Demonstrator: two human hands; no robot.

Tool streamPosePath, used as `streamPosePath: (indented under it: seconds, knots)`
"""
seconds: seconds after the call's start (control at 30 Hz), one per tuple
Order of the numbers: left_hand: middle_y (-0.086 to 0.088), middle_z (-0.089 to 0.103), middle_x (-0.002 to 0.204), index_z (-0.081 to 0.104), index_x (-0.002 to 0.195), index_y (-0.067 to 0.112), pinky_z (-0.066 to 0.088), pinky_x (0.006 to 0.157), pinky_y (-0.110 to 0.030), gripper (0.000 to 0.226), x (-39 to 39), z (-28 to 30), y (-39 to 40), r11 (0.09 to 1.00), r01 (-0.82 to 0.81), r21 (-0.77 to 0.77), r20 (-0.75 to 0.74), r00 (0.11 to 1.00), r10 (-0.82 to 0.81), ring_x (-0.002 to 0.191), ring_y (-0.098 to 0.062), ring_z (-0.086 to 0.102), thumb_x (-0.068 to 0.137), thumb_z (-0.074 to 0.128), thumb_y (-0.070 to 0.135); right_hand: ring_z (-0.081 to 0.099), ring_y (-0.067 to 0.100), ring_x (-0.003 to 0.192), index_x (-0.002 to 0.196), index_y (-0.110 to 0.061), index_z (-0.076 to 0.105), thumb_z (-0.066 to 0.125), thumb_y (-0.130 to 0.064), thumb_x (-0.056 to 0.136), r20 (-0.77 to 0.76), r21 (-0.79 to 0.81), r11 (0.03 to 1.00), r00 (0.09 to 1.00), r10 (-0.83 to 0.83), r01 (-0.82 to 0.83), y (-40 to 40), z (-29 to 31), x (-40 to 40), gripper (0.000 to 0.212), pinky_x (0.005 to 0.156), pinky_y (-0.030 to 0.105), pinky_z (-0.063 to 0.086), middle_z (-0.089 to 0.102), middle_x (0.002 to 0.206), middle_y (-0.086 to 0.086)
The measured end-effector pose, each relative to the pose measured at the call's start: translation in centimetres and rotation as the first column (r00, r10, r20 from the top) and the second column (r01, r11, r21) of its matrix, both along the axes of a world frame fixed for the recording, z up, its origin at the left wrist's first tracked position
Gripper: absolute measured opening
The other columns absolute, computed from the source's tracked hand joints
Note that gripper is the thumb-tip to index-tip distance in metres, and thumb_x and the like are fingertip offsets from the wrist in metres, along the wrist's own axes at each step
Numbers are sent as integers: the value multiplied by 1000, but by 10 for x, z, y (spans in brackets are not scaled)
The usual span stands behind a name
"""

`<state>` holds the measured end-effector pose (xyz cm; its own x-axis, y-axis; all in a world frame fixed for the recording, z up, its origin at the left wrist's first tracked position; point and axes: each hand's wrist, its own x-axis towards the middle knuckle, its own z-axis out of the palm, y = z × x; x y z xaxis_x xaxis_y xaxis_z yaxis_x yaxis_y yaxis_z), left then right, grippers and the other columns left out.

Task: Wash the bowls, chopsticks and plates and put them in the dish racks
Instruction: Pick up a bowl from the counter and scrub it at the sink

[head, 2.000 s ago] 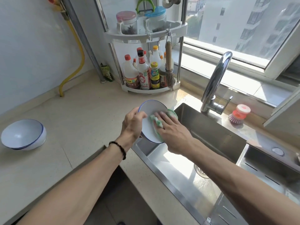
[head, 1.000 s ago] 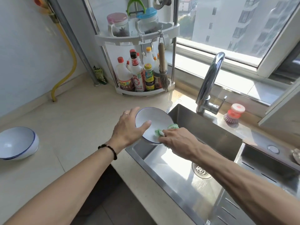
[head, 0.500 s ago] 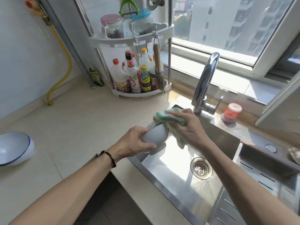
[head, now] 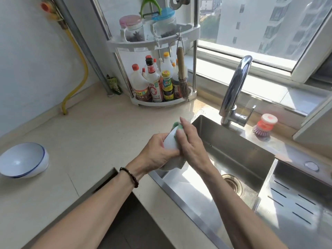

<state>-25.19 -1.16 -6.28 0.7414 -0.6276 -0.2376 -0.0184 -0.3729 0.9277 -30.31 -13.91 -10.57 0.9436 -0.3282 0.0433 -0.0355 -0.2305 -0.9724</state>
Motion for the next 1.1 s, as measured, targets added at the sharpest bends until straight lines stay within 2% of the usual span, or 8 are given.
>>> streamPosePath:
  seconds: [0.1,0.23,0.4,0.53,0.7,0.9,1.03,1.1]
  knots:
    - [-4,73,80,70,89,10,56,61,-31,11,3,-1,0,999,44,29,63,997,-46,72,-21,69,84,72,1,18,6,147,157,-33,23,29,-64,96,39,-159,986,997,64,-57,9,-10,-3,69,121,31,15,19,165,-5]
    - [-11,74,92,70,101,7,61,70,-35,17,2,0,3,997,61,44,78,995,-64,83,-25,73,84,75,6,30,20,147,158,-25,25,37,-64,95,-109,110,994,994,32,-20,-3,6,16,74,122,45,24,27,162,5]
    - [-3,76,84,71,94,12,59,69,-32,14,10,3,7,1000,8,23,61,998,-9,78,-18,73,87,70,-1,-4,9,151,157,-36,4,32,-43,107,-52,-162,970,983,175,-181,12,-2,-1,58,121,29,-2,-7,168,-5]
    - [-10,75,97,69,110,8,61,67,-37,26,7,5,9,999,-1,-36,-2,1000,1,85,-25,75,86,76,7,44,21,140,127,-67,44,50,-66,94,-92,388,921,992,85,-42,-6,1,9,33,114,49,40,44,151,0]
    - [-11,75,95,71,105,10,62,71,-44,21,12,-1,4,997,-81,1,41,996,81,86,-31,73,84,77,7,19,9,150,151,-43,37,31,-56,105,-25,183,981,997,75,-69,9,-4,1,48,124,39,20,17,166,-3]
    - [-6,74,97,67,108,13,58,59,-32,22,6,5,9,997,-47,-66,-55,998,44,85,-20,74,88,74,10,58,29,124,149,-27,44,66,-63,76,-187,602,788,982,-16,128,-8,-3,22,84,106,54,47,49,149,10]
    - [-7,75,95,69,106,9,62,71,-39,20,8,6,5,997,-58,-49,4,998,58,86,-23,74,87,75,7,58,22,116,143,-40,47,59,-73,77,-110,253,967,994,14,14,7,0,24,75,100,43,51,49,134,7]
    - [-13,74,98,69,107,6,62,77,-46,22,8,10,7,1000,-4,-10,49,999,4,87,-28,74,86,75,7,62,23,105,127,-35,58,59,-74,74,-130,357,932,991,-21,67,9,-3,25,66,94,46,55,57,122,9]
